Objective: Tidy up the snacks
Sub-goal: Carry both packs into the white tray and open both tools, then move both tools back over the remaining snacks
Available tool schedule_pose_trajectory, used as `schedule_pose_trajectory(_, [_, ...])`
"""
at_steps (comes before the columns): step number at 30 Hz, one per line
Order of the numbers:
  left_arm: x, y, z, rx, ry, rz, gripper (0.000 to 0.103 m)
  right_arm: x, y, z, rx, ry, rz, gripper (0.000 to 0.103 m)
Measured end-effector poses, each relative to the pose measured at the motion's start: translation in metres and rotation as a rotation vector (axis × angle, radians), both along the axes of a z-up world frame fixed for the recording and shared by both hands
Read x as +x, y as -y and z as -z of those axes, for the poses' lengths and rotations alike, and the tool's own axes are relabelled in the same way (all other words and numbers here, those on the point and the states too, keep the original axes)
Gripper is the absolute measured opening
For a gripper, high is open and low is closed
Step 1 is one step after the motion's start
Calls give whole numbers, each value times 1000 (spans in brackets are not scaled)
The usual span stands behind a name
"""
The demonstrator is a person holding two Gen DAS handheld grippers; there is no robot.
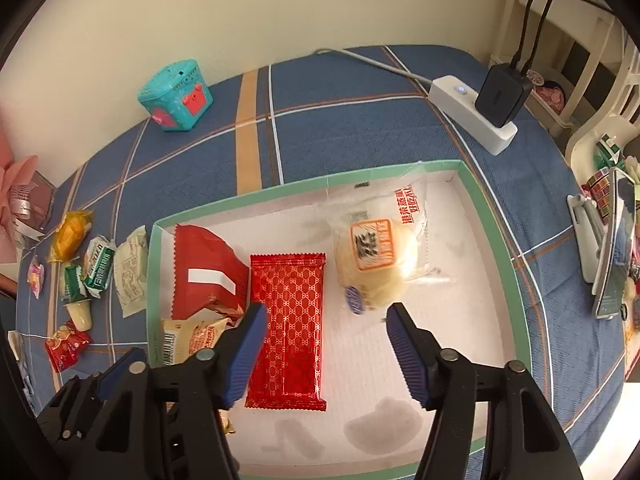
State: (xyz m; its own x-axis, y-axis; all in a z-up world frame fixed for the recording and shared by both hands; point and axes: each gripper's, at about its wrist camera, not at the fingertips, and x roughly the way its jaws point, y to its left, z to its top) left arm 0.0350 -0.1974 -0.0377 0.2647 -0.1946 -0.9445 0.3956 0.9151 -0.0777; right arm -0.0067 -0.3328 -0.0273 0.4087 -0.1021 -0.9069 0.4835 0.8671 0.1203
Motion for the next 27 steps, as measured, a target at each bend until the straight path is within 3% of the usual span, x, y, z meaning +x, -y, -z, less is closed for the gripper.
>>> schedule_pose_trajectory(5, [7,-15,-8,4,6,-65,72,-2,1,-6,-3,10,5,69])
schedule_pose_trajectory(17, [37,-95,-36,-43,79,-354,72,4,-26,-14,-34,10,-52,69])
schedule_pose_trajectory(24, [42,-127,-45,-80,83,-429,78,7,-49,-22,-60,24,-108,69])
schedule_pose_trajectory(27, [44,-137,-45,-97,82,-453,87,8,-55,-23,-67,28,-119,76])
